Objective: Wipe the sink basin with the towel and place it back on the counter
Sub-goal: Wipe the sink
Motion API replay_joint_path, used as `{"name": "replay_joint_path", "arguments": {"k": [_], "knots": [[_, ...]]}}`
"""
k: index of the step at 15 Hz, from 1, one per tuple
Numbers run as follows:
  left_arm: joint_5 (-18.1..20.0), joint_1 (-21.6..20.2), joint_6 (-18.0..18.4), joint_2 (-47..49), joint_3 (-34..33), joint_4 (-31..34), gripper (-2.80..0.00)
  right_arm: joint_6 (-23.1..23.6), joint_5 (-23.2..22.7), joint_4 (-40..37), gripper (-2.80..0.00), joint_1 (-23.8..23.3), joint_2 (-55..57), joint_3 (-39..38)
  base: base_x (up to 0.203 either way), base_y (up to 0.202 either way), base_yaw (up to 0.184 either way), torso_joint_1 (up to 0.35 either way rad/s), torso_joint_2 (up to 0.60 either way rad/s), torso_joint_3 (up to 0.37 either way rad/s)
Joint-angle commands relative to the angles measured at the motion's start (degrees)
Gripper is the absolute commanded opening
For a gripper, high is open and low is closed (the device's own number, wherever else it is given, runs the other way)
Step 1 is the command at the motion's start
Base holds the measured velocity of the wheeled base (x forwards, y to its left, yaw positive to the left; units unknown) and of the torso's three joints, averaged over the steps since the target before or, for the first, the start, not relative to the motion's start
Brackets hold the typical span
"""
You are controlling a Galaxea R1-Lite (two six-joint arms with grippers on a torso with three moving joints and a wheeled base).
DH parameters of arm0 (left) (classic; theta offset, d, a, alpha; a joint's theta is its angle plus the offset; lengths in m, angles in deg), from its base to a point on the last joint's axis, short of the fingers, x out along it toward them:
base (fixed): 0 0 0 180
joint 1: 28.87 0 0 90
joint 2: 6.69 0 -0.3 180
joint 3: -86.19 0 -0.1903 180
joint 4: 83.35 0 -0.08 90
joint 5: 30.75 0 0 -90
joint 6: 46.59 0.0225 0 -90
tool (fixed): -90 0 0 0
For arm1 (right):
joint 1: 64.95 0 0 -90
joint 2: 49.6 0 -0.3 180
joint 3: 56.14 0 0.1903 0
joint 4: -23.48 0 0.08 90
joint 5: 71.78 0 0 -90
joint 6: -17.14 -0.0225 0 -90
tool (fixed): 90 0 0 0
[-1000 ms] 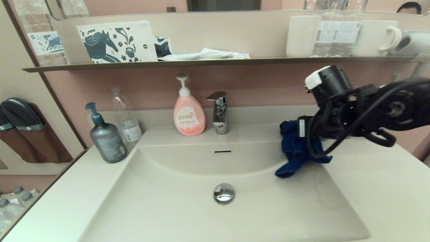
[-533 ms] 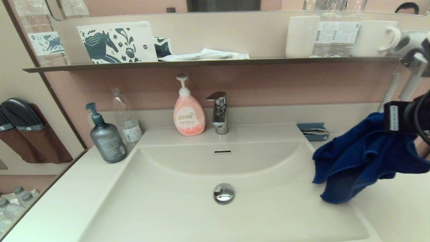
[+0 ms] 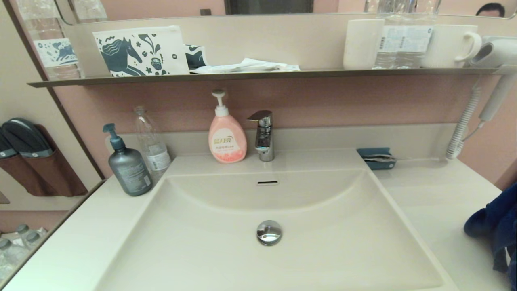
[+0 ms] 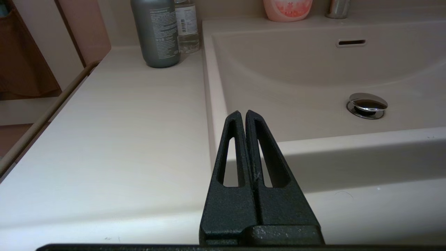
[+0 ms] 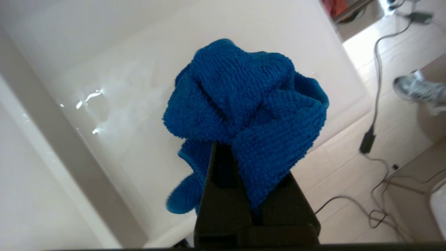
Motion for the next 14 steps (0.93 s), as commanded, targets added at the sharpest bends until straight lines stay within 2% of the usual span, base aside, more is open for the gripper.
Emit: {"name": "replay_joint_path", "arguments": {"k": [1,3,4,7,10,14], "knots": [[0.00,-0.01,0.00,0.07,0.00,-0.05,-2.80,-0.63,-1.49,9.62,-2.80,-1.41,0.75,-5.63,0.000,0.000,0.000,0.000,0.00,0.000],[0.00,-0.01,0.00,0.07,0.00,-0.03,-2.80,-2.16,-2.22,21.42,-2.80,-1.44,1.58,-7.79,0.000,0.000,0.000,0.000,0.00,0.000],[0.00,-0.01,0.00,0.07,0.00,-0.04,-2.80,-2.37,-2.35,22.85,-2.80,-1.28,1.86,-9.51,0.000,0.000,0.000,0.000,0.00,0.000],[0.00,-0.01,0.00,0.07,0.00,-0.05,-2.80,0.51,-1.59,22.06,-2.80,-1.31,2.21,-18.02,0.000,0.000,0.000,0.000,0.00,0.000],[0.00,-0.01,0.00,0.07,0.00,-0.05,-2.80,3.39,3.61,22.28,-2.80,-3.15,6.20,-24.86,0.000,0.000,0.000,0.000,0.00,0.000],[0.00,-0.01,0.00,0.07,0.00,-0.02,-2.80,3.83,3.66,22.32,-2.80,-2.97,8.76,-30.85,0.000,0.000,0.000,0.000,0.00,0.000]]}}
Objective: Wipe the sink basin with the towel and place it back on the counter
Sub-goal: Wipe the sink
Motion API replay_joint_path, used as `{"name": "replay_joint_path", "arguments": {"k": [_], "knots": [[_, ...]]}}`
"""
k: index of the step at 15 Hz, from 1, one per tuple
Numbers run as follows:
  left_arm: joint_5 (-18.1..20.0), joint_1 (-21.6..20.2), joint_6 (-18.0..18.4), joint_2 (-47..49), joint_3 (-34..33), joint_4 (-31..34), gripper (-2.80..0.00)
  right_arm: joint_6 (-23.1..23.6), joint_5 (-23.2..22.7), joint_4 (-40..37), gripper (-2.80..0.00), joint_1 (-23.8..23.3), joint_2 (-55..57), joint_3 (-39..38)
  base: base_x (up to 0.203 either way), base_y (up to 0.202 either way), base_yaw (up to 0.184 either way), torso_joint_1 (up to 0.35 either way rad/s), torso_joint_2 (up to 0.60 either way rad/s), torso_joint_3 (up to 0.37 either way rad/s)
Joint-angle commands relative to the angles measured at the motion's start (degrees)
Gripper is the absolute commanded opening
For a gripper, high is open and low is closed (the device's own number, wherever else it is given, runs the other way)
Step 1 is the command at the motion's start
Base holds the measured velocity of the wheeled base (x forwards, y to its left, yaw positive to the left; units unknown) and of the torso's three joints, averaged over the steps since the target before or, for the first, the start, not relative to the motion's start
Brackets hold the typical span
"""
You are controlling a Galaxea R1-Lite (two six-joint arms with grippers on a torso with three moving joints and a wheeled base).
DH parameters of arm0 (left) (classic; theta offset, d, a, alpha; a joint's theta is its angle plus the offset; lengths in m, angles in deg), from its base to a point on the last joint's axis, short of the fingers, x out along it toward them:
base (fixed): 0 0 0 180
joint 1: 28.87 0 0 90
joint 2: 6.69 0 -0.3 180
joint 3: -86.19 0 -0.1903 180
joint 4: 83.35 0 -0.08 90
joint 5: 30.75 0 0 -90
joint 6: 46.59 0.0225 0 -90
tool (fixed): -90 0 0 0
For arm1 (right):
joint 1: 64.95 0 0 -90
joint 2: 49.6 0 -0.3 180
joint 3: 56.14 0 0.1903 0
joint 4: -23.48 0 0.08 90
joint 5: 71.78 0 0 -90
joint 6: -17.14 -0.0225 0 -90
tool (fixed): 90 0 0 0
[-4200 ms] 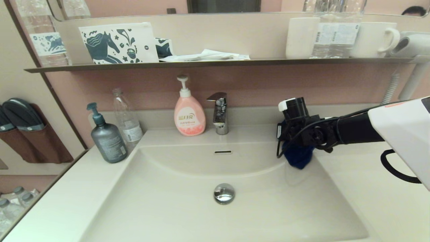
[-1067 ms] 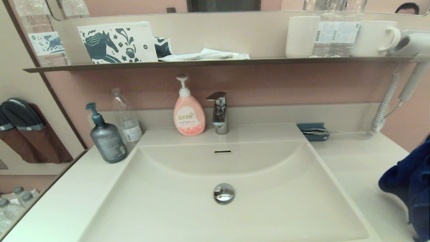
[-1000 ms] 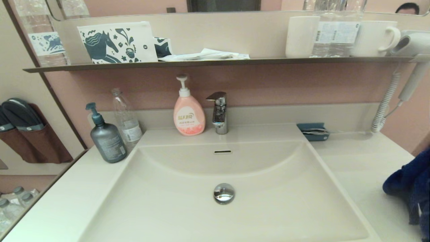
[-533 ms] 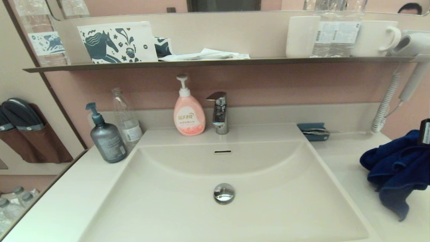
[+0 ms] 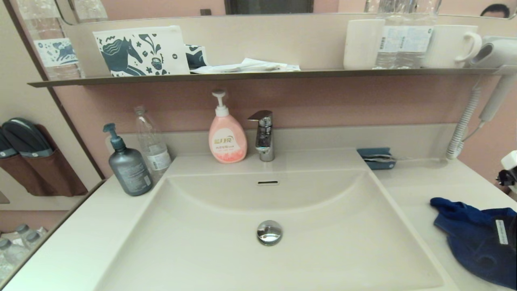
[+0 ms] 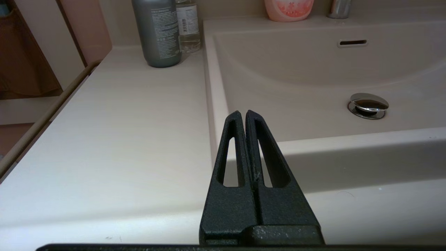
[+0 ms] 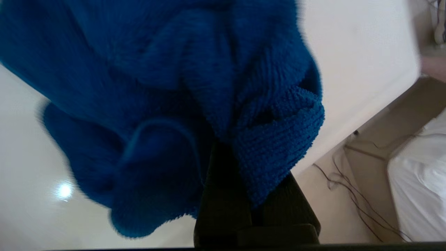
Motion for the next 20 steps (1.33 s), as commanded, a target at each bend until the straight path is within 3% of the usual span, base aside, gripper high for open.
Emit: {"name": "replay_joint_path", "arguments": {"k": [1,5,10,20], "knots": [[0.03,-0.01,0.00,0.07,0.00,-0.07,-2.80,-0.02,-0.07,-0.18,-2.80,0.43,3.21,-4.06,0.000,0.000,0.000,0.000,0.00,0.000],[0.03,-0.01,0.00,0.07,0.00,-0.08,-2.80,-0.38,-1.82,6.99,-2.80,0.33,7.27,-5.28,0.000,0.000,0.000,0.000,0.00,0.000],[0.03,-0.01,0.00,0.07,0.00,-0.07,-2.80,-0.63,-11.20,16.43,-2.80,0.24,7.84,-6.16,0.000,0.000,0.000,0.000,0.00,0.000],[0.03,-0.01,0.00,0.07,0.00,-0.07,-2.80,-4.83,-12.36,38.43,-2.80,0.32,21.00,-5.41,0.000,0.000,0.000,0.000,0.00,0.000]]}}
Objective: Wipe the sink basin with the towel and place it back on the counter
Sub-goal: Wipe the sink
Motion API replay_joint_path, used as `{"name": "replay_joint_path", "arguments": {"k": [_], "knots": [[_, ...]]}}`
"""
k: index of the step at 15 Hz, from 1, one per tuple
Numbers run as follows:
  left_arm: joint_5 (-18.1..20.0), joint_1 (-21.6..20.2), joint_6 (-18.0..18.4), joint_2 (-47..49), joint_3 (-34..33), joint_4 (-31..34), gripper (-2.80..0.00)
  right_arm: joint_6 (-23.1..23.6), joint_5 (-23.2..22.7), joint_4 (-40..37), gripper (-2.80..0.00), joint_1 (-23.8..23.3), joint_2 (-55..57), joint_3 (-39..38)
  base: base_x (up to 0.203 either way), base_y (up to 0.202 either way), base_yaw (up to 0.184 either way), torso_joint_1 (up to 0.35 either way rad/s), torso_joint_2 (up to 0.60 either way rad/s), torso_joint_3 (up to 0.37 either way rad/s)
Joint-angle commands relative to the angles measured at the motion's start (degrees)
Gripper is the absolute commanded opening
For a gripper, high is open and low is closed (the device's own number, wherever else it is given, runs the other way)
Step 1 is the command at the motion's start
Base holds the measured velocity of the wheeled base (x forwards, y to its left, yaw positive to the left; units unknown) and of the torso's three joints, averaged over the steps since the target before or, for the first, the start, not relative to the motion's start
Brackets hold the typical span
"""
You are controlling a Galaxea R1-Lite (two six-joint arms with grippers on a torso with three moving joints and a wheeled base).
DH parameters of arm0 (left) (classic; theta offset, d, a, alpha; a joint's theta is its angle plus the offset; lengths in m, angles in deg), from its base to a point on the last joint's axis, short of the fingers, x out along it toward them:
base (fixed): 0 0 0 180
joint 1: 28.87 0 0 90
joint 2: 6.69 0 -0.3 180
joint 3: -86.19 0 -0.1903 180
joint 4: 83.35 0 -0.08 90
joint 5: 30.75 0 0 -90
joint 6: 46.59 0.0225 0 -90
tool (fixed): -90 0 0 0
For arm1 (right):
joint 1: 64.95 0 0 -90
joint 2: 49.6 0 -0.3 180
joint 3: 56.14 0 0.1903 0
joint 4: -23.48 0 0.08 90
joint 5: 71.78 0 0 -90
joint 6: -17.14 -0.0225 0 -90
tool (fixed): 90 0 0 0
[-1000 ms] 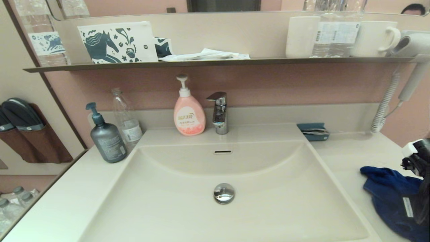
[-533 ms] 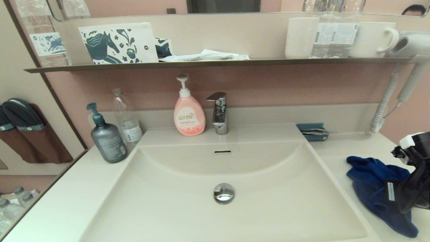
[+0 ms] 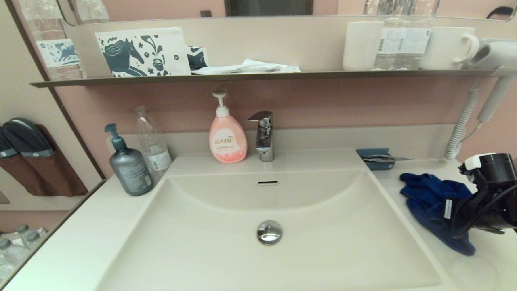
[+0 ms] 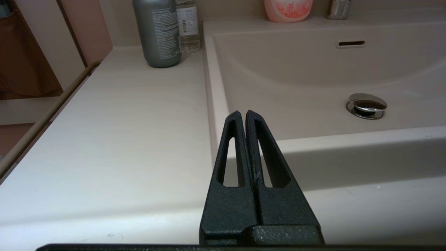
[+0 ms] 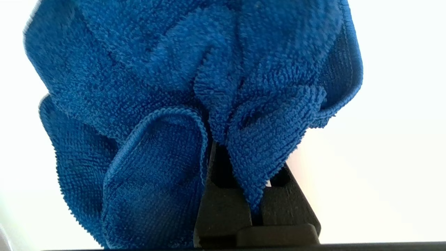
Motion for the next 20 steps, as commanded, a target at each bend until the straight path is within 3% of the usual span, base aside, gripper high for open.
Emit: {"name": "replay_joint_path", "arguments": {"k": [1,3,6,13,15,17,20], "knots": [[0.00,-0.01,0.00,0.07,0.00,-0.03,-2.80,-0.92,0.16,5.57,-2.80,0.00,6.63,0.66,0.000,0.000,0.000,0.000,0.00,0.000],[0.00,-0.01,0.00,0.07,0.00,-0.03,-2.80,-1.61,0.64,9.74,-2.80,-0.36,8.88,3.02,0.000,0.000,0.000,0.000,0.00,0.000],[0.00,-0.01,0.00,0.07,0.00,0.03,-2.80,-1.25,2.51,9.94,-2.80,-3.56,9.84,6.69,0.000,0.000,0.000,0.000,0.00,0.000],[0.00,-0.01,0.00,0.07,0.00,-0.03,-2.80,6.02,1.82,9.58,-2.80,-18.98,10.25,13.27,0.000,0.000,0.000,0.000,0.00,0.000],[0.00,-0.01,0.00,0.07,0.00,0.01,-2.80,6.49,1.16,8.66,-2.80,-19.75,9.17,12.97,0.000,0.000,0.000,0.000,0.00,0.000],[0.00,-0.01,0.00,0.07,0.00,-0.03,-2.80,6.45,0.31,2.91,-2.80,-19.26,6.45,11.67,0.000,0.000,0.000,0.000,0.00,0.000],[0.00,-0.01,0.00,0.07,0.00,0.04,-2.80,6.35,-1.99,-5.06,-2.80,-15.24,1.93,5.83,0.000,0.000,0.000,0.000,0.00,0.000]]}}
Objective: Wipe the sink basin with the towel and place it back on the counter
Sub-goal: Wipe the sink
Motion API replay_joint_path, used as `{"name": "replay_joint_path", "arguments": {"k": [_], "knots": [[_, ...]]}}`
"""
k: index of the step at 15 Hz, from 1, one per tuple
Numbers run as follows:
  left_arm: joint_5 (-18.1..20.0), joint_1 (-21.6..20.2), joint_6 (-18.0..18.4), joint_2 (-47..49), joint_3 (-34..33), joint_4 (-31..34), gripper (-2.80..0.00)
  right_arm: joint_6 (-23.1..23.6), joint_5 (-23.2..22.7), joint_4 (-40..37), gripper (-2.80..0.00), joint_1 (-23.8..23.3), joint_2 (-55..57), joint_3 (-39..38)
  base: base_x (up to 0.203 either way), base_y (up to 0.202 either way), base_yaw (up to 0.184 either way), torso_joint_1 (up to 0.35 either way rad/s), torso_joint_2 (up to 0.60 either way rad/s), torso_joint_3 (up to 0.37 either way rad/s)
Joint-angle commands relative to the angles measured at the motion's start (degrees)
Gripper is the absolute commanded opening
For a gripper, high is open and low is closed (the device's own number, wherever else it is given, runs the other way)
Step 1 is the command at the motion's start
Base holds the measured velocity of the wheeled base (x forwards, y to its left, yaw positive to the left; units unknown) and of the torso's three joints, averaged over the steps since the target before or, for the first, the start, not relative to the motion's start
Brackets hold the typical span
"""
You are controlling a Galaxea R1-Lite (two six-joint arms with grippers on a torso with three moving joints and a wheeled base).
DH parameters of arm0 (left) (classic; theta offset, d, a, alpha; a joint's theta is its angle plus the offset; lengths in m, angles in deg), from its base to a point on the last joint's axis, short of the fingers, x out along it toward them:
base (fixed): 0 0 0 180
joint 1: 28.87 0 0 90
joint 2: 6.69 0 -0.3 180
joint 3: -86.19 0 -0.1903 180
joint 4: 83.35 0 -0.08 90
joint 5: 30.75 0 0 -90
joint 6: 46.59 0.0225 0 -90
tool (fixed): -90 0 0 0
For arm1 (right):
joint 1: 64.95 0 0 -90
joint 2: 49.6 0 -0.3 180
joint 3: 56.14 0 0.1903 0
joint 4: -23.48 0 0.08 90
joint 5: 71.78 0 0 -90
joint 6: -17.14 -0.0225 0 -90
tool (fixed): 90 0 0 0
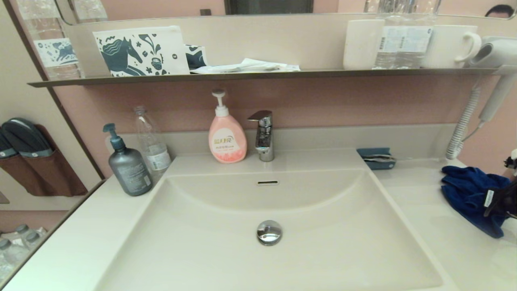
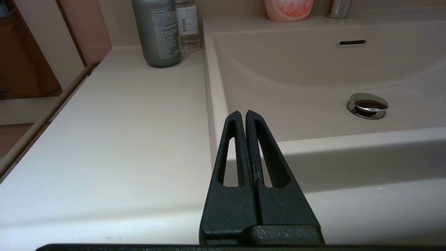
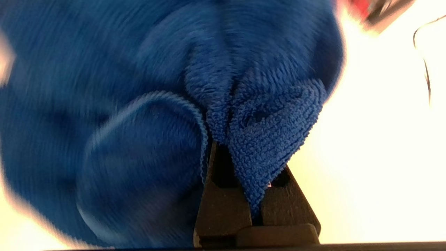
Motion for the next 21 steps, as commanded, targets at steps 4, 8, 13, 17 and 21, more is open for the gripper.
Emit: {"name": "replay_joint_path", "arguments": {"k": [4,8,13,17,21], "knots": [[0.00,-0.01,0.00,0.07,0.00,0.01,-2.80,-1.71,-0.31,-3.92,-2.80,15.04,-8.02,-14.02,0.000,0.000,0.000,0.000,0.00,0.000],[0.00,-0.01,0.00,0.07,0.00,-0.05,-2.80,-7.37,0.44,-5.86,-2.80,31.99,-10.96,-19.62,0.000,0.000,0.000,0.000,0.00,0.000],[0.00,-0.01,0.00,0.07,0.00,-0.05,-2.80,-9.98,0.66,-13.96,-2.80,36.88,-16.68,-21.16,0.000,0.000,0.000,0.000,0.00,0.000],[0.00,-0.01,0.00,0.07,0.00,-0.05,-2.80,-7.96,0.75,-13.08,-2.80,28.81,-16.43,-19.47,0.000,0.000,0.000,0.000,0.00,0.000],[0.00,-0.01,0.00,0.07,0.00,-0.05,-2.80,-2.45,3.40,-11.45,-2.80,18.08,-14.19,-16.62,0.000,0.000,0.000,0.000,0.00,0.000]]}}
